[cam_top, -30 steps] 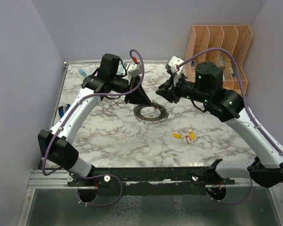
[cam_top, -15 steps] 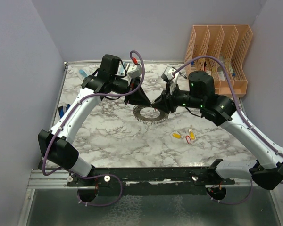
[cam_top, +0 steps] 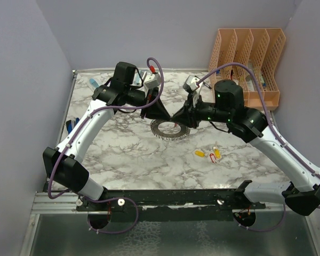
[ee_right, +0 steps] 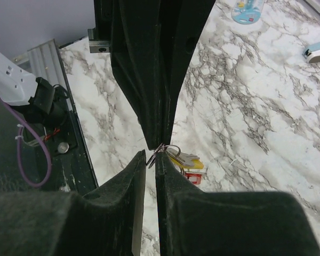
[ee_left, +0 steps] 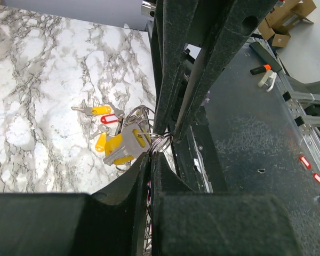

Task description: Put the keys on the keyring

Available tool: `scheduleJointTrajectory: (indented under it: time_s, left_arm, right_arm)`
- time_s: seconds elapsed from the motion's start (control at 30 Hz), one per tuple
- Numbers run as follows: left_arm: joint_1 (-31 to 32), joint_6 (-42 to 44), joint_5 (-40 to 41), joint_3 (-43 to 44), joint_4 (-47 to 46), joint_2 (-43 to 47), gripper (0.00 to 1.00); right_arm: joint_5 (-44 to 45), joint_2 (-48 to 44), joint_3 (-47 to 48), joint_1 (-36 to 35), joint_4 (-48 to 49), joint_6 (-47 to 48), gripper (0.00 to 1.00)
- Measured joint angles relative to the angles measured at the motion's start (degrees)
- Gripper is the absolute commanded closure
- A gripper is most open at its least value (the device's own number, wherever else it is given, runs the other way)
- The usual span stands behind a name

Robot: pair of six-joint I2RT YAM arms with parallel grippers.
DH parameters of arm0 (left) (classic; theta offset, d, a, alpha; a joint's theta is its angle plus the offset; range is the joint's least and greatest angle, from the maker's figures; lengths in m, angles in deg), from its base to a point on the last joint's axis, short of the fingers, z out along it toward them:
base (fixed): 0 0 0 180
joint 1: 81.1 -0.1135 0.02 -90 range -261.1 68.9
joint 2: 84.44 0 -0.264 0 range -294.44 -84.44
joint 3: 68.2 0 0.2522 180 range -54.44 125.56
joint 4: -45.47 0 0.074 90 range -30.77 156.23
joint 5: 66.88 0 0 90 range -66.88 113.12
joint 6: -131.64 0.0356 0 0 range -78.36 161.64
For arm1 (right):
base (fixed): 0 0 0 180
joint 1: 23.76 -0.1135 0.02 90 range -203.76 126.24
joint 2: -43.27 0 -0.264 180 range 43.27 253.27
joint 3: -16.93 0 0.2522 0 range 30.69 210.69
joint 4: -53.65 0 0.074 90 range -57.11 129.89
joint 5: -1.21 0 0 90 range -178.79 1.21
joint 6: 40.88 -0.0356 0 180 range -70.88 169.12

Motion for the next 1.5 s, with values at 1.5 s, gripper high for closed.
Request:
scheduleJointTrajectory:
  time_s: [1.5]
  left_arm:
    - [-0.33, -1.11, 6.71, 0.07, -0.09, 0.00, 1.00]
  right_arm:
    - [4.72, 1.68, -0.11, 0.00, 0.26, -8.96, 0.77]
